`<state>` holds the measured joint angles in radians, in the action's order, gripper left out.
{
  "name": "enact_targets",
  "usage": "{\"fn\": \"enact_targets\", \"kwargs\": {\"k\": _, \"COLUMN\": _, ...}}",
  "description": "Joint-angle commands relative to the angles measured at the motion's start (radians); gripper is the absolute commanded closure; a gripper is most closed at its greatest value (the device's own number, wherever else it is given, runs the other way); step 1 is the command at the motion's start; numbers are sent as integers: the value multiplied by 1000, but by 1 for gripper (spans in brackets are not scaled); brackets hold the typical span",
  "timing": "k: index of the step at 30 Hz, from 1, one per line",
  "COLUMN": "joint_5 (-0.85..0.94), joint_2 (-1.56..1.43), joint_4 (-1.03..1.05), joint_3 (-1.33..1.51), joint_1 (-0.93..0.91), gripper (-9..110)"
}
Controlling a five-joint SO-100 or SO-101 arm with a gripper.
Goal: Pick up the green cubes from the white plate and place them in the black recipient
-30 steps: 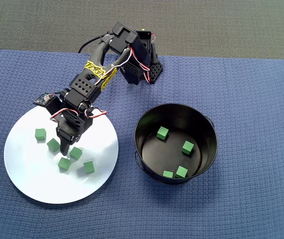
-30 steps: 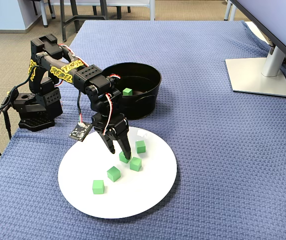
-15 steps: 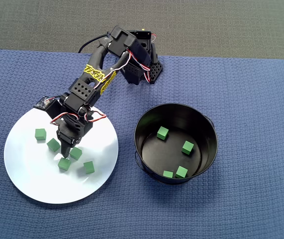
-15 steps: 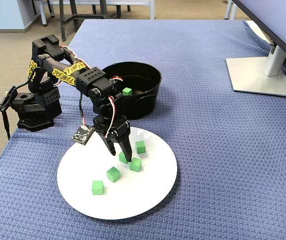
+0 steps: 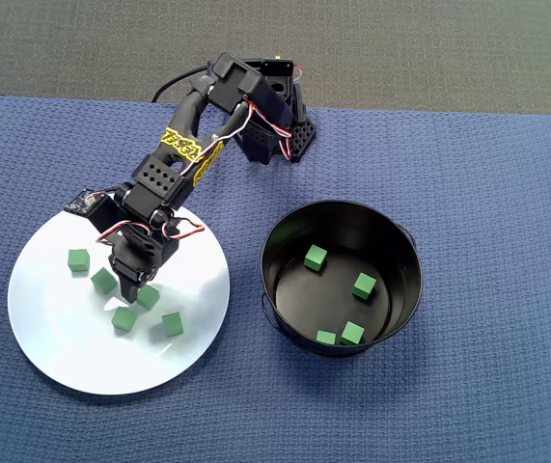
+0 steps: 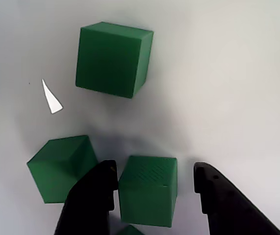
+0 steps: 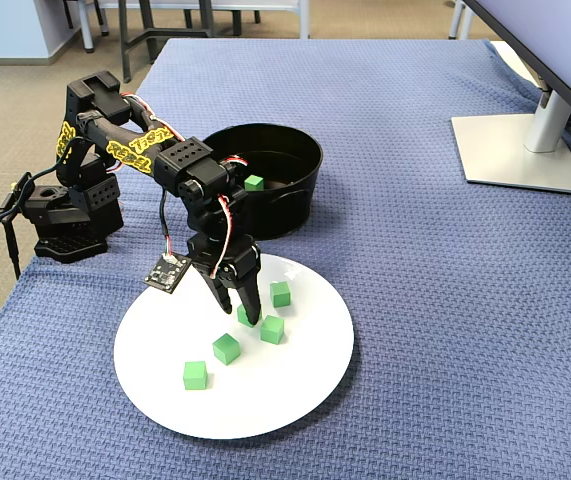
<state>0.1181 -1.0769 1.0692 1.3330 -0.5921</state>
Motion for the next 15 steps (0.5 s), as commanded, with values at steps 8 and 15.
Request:
{"fn": "enact_targets", "kwargs": {"k": 8, "joint_5": -9, "joint_2": -17, "joint_4": -12, "joint_3": -74, "joint_1": 9, "gripper": 90}}
{"fn": "enact_targets", "kwargs": {"k": 15, "joint_5": -23, "joint_2": -11, "joint_4": -23, "joint_3": -83, "joint_1": -2, "gripper": 94}}
